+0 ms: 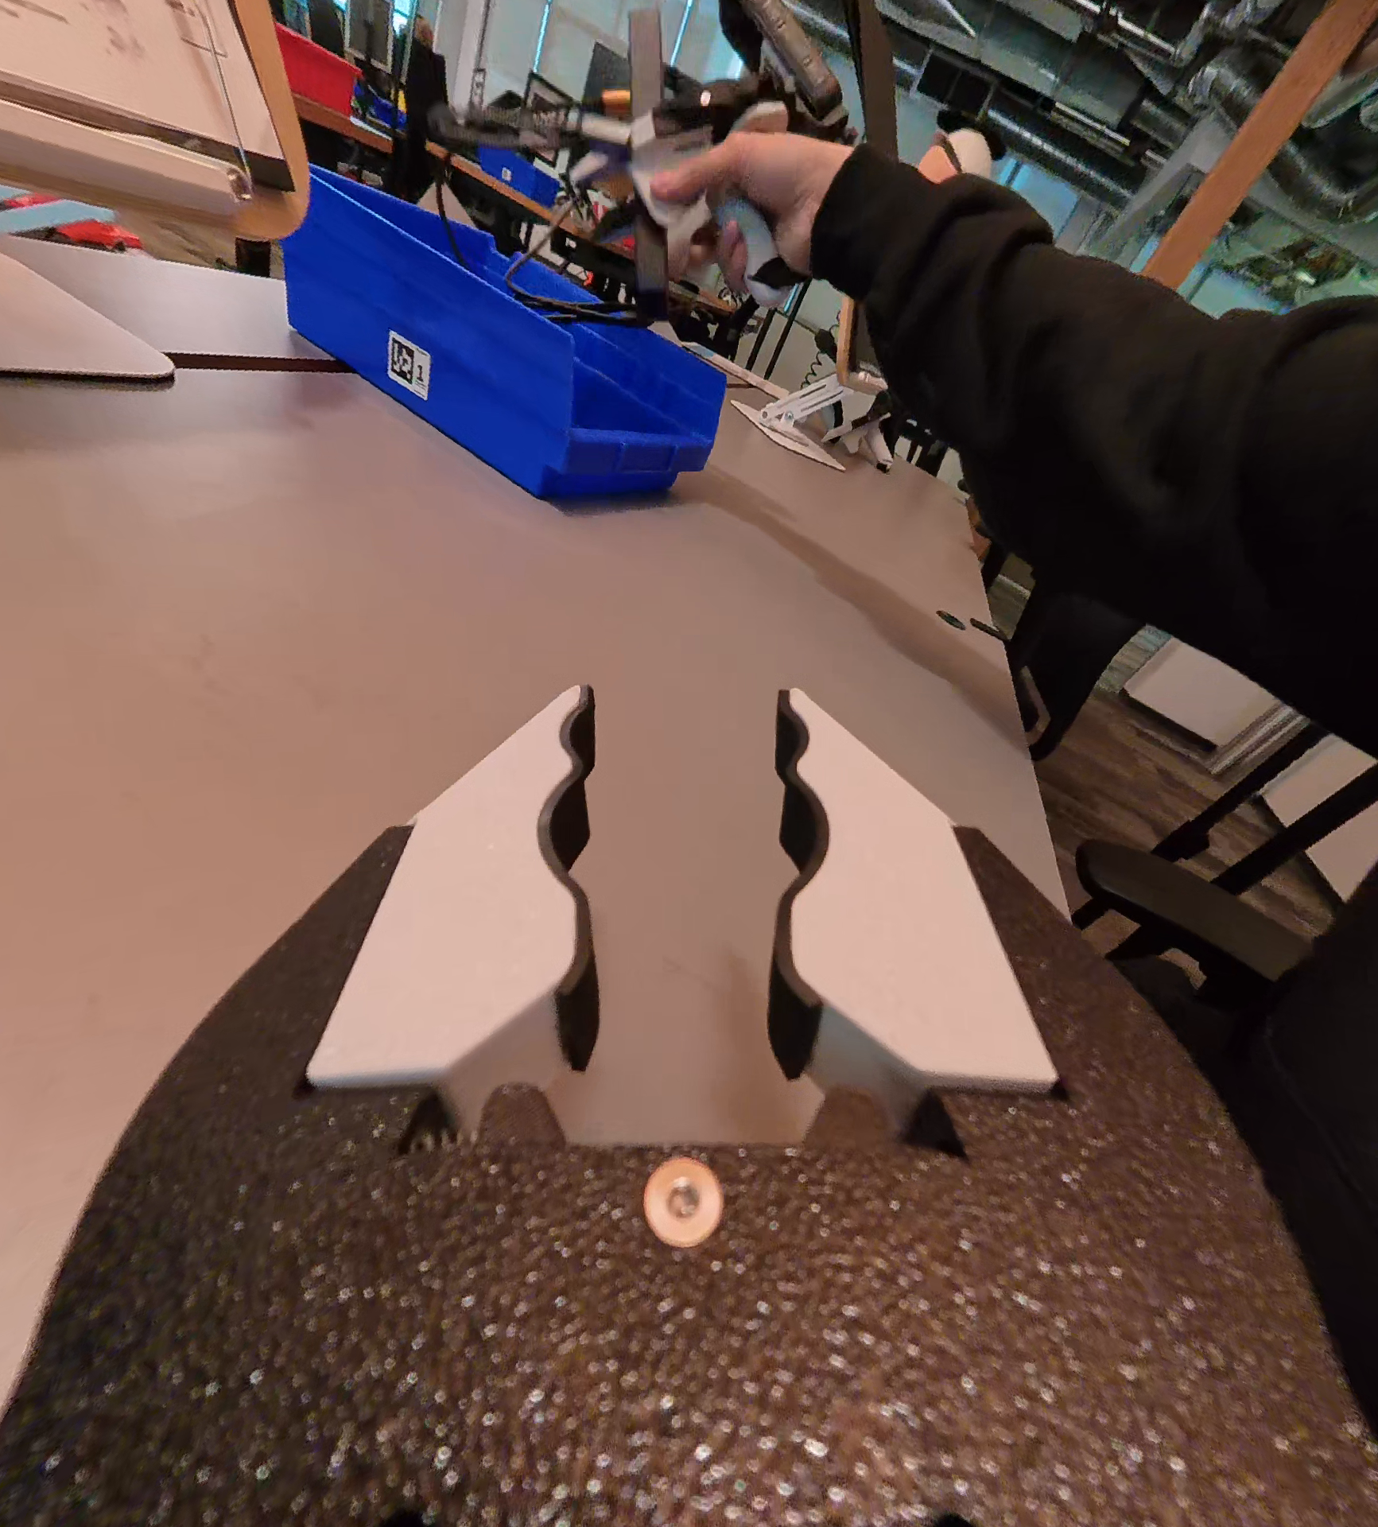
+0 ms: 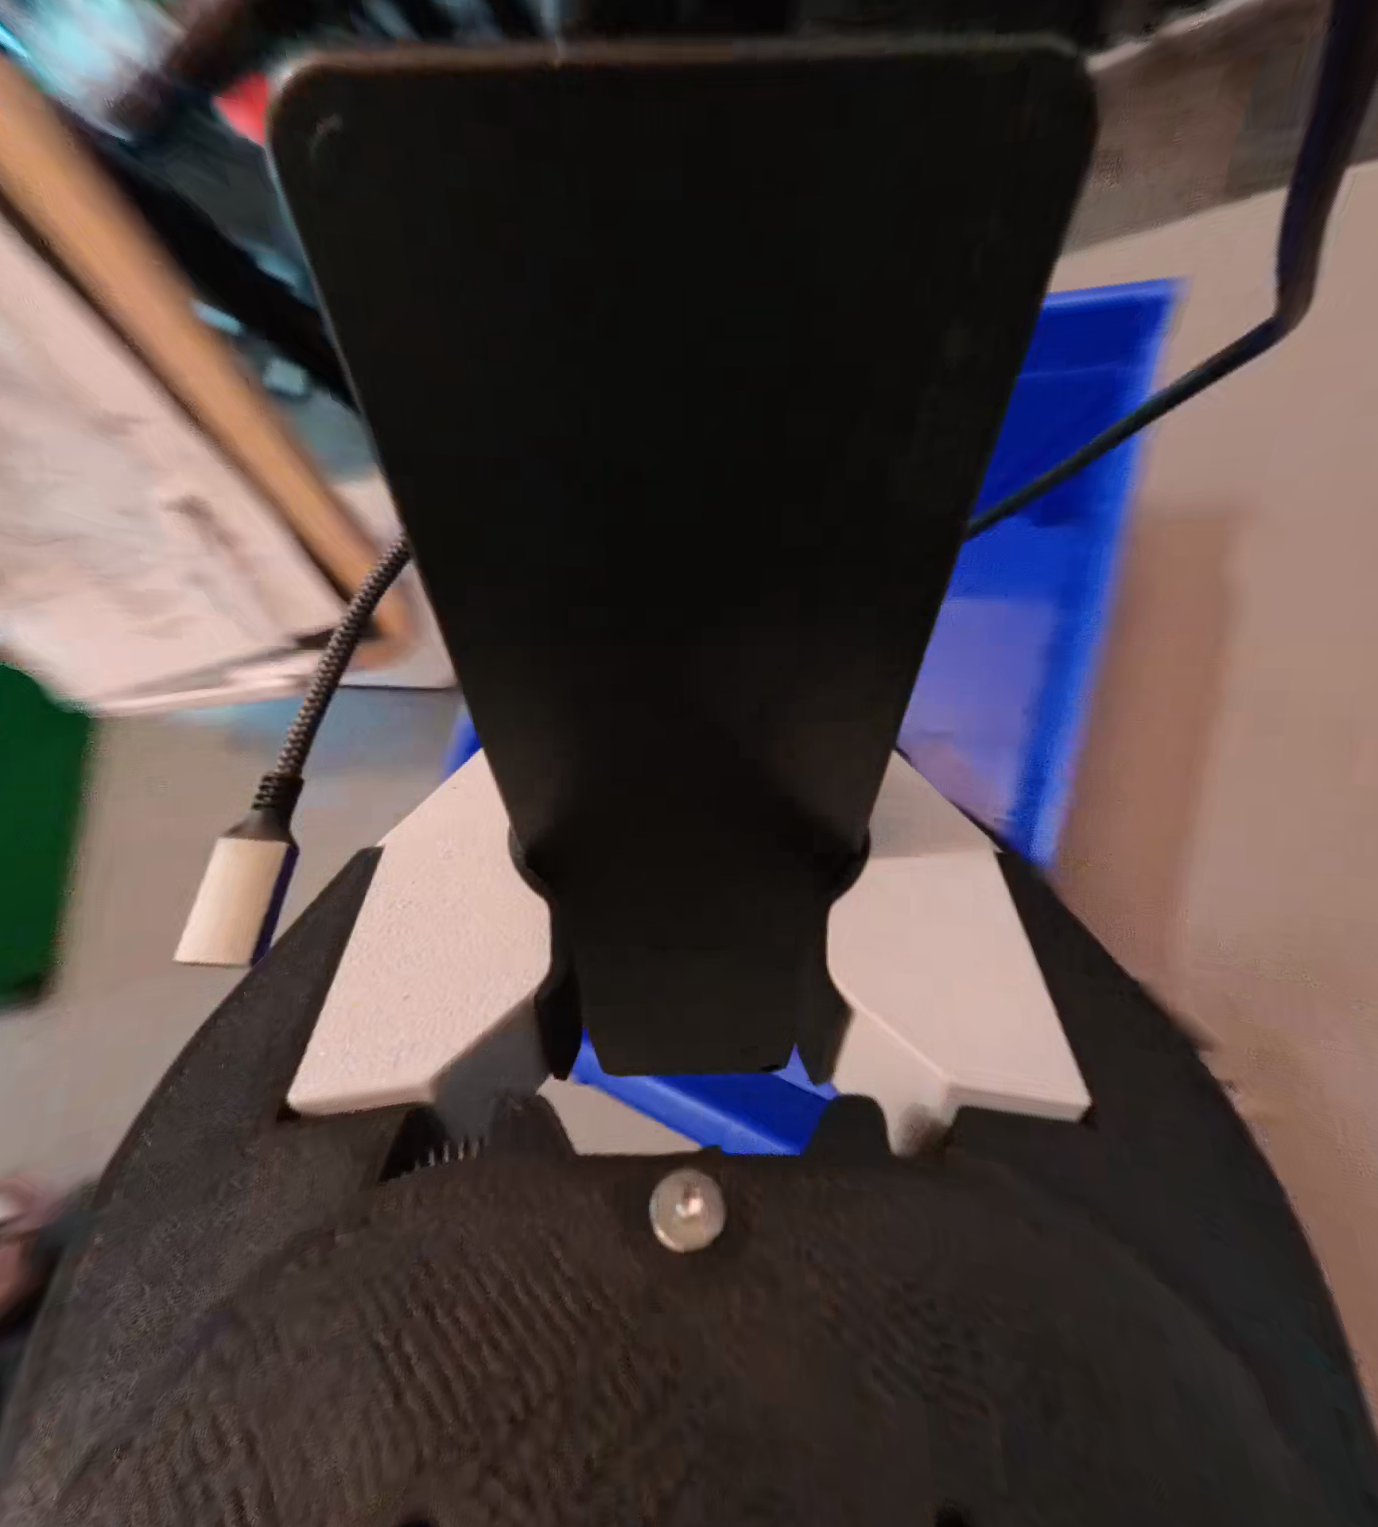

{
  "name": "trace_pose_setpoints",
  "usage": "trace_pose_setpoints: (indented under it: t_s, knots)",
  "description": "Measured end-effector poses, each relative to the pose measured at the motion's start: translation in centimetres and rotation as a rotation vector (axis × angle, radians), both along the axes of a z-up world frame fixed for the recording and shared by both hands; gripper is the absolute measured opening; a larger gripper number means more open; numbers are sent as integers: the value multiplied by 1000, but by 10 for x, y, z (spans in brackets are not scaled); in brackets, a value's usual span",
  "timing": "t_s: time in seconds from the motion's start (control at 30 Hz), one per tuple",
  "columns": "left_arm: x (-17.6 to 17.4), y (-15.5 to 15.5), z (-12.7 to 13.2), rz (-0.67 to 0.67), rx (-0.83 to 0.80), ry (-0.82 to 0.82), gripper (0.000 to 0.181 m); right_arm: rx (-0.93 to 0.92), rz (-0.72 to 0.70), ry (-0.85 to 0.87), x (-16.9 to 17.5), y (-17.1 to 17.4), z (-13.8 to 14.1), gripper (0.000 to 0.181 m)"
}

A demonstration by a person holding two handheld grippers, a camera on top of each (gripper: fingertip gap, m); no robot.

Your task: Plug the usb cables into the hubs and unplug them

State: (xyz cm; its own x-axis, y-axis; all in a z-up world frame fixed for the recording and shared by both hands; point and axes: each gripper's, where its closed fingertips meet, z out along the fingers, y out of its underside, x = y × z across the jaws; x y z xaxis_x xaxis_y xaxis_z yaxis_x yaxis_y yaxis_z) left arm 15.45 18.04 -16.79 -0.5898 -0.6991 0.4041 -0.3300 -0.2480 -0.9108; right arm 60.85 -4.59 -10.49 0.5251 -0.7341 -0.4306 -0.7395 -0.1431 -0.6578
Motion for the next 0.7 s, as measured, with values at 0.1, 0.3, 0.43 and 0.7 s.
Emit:
trace_pose_setpoints:
  t_s: [0.1, 0.3, 0.43, 0.7]
  knots:
    - [1, 3, 1, 3, -23, 4, 41, -288, 23, -51, 6, -12, -20, 62]
    - [0, 1, 1, -5, -16, -2, 41, -572, 162, 21, -9, 9, -75, 62]
    - [-2, 1, 2, -1, -18, -5, 41, -650, 178, -22, -8, 22, -101, 63]
    - [-6, 8, 20, 51, -16, -21, 42, -454, 165, -167, -32, 47, -43, 105]
